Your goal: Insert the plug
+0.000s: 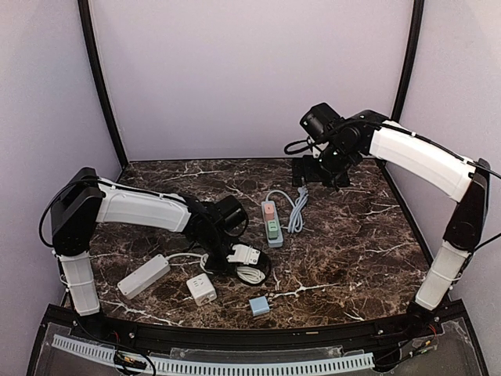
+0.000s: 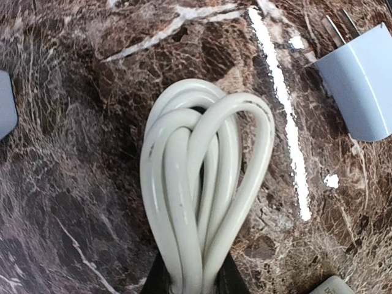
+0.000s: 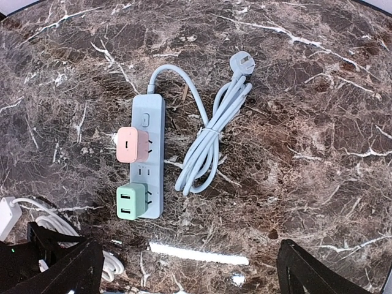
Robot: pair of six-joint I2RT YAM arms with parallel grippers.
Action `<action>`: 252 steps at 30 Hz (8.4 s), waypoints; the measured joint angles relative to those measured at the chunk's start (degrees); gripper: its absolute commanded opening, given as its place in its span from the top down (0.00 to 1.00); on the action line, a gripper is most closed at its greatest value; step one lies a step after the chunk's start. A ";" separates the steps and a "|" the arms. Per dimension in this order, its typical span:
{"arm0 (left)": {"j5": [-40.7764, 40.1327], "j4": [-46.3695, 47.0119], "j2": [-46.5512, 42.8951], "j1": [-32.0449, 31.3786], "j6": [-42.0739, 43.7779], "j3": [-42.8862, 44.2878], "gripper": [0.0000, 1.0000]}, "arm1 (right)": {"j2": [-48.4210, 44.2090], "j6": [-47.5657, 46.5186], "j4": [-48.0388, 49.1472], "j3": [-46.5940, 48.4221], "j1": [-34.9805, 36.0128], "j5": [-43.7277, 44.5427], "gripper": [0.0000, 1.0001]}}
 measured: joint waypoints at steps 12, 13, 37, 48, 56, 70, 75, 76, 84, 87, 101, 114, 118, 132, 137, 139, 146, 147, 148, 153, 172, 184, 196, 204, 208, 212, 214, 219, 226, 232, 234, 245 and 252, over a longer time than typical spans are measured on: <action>-0.94 -4.59 1.01 0.00 -2.47 12.55 0.99 | 0.00 0.70 -0.04 1.27 0.00 0.57 0.02; -1.22 -4.50 0.92 0.00 -2.69 14.10 0.99 | 0.00 0.87 0.00 1.79 -0.02 0.74 0.02; 5.81 4.39 -7.96 -0.87 -23.30 36.26 0.99 | -5.18 2.29 0.02 5.20 -9.88 5.53 0.02; 12.57 16.98 -22.10 -0.70 -30.58 25.49 0.99 | -5.20 1.73 0.61 5.16 -10.58 4.94 0.02; 21.51 28.24 -41.13 4.96 -34.07 -7.32 0.99 | -4.52 1.29 1.97 5.11 -10.58 3.28 0.02; 30.84 31.82 -41.79 14.29 -33.70 -13.33 0.99 | -0.74 -1.03 4.72 5.70 -10.60 -1.95 0.05; 34.71 37.81 -36.50 18.95 -34.77 -17.77 0.99 | -2.27 -2.27 9.88 -0.48 -10.45 -8.74 0.07; 35.21 39.06 -34.88 19.65 -35.15 -18.64 0.99 | -2.64 -2.71 11.08 -2.32 -10.32 -10.80 0.07; 37.59 45.62 -25.57 22.69 -37.79 -20.41 0.99 | -3.21 -7.78 18.69 -12.35 -3.08 -24.65 0.10; 38.10 49.40 -25.22 24.50 -38.80 -21.49 0.99 | -2.49 -9.40 20.06 -14.01 0.76 -28.35 0.11; 24.79 54.80 -26.49 28.74 -43.71 -29.35 0.05 | 1.64 -13.62 20.96 -17.99 8.98 -29.27 0.13; 6.10 30.73 -36.65 30.05 -51.74 -23.23 0.01 | 1.88 -13.35 19.58 -17.31 8.98 -21.09 0.12; 4.50 17.29 -34.01 30.05 -57.13 -14.80 0.01 | 2.67 -10.95 17.53 -14.69 8.94 -14.16 0.10; -2.25 -19.32 -14.36 25.99 -84.28 4.44 0.06 | 2.69 -6.69 11.58 -7.39 3.89 -3.41 0.07; -4.09 -28.22 -10.34 18.05 -90.90 14.56 0.09 | 0.59 -7.61 9.92 -6.78 1.40 -2.99 0.07; -4.22 -30.82 -8.98 15.37 -93.33 17.38 0.13 | -0.98 -8.00 9.79 -7.80 1.16 -3.08 0.07; -0.11 -33.99 -5.14 10.16 -102.16 16.85 0.19 | -6.40 -11.02 10.32 -13.75 0.63 -4.26 0.06; 0.52 -33.83 -4.63 9.73 -103.30 16.55 0.19 | -6.69 -11.45 10.51 -14.49 0.50 -4.26 0.06; 1.14 -33.66 -4.09 9.20 -104.28 16.48 0.19 | -6.88 -12.00 10.71 -15.13 0.35 -4.31 0.06; 3.58 -31.36 -0.55 6.56 -107.27 16.50 0.23 | -7.72 -14.08 11.39 -18.03 -0.50 -5.05 0.06; 5.27 -26.84 6.16 4.39 -111.16 16.57 0.98 | -9.33 -16.33 12.24 -20.52 -0.76 -5.97 0.06; 8.63 -15.30 6.54 6.21 -102.77 19.52 0.99 | -9.33 -16.31 10.54 -18.03 -0.79 -5.22 0.06; 25.18 9.90 11.43 18.67 -92.91 16.74 0.99 | -9.31 -14.53 6.86 -14.58 -0.79 -4.00 0.06; 32.85 6.25 16.04 21.38 -86.97 19.34 0.85 | -8.59 -13.20 5.92 -12.52 -0.79 -4.50 0.06; 31.50 -0.59 16.04 21.88 -83.49 20.44 0.60 | -7.17 -13.49 5.90 -11.72 -0.79 -5.18 0.06; 25.20 -6.47 16.09 22.71 -77.50 21.64 0.40 | -5.53 -14.21 5.95 -11.63 -0.79 -6.03 0.07; 21.77 -9.35 16.17 23.19 -75.10 22.18 0.34 | -4.70 -14.91 5.99 -11.63 -0.79 -6.54 0.07; 14.40 -14.08 16.33 23.10 -70.90 25.40 0.30 | -2.62 -16.65 6.27 -11.39 -0.79 -7.91 0.08; 6.99 -20.35 16.94 22.95 -67.91 29.99 0.20 | -1.68 -20.26 8.96 -11.34 -0.76 -12.92 0.08; 0.17 -23.65 14.64 23.37 -67.73 30.64 0.09 | -1.73 -22.93 12.26 -14.23 -0.11 -14.71 0.09; -1.70 -24.74 12.22 23.43 -67.80 30.56 0.06 | -1.73 -23.30 12.79 -15.13 0.26 -14.75 0.09; -6.67 -25.59 -12.79 22.60 -75.56 14.64 0.02 | -1.70 -24.00 17.22 -15.61 1.53 -14.32 0.08; -5.05 -24.70 -21.18 19.89 -85.72 1.73 0.10 | -0.44 -24.02 19.74 -15.85 1.57 -14.84 0.08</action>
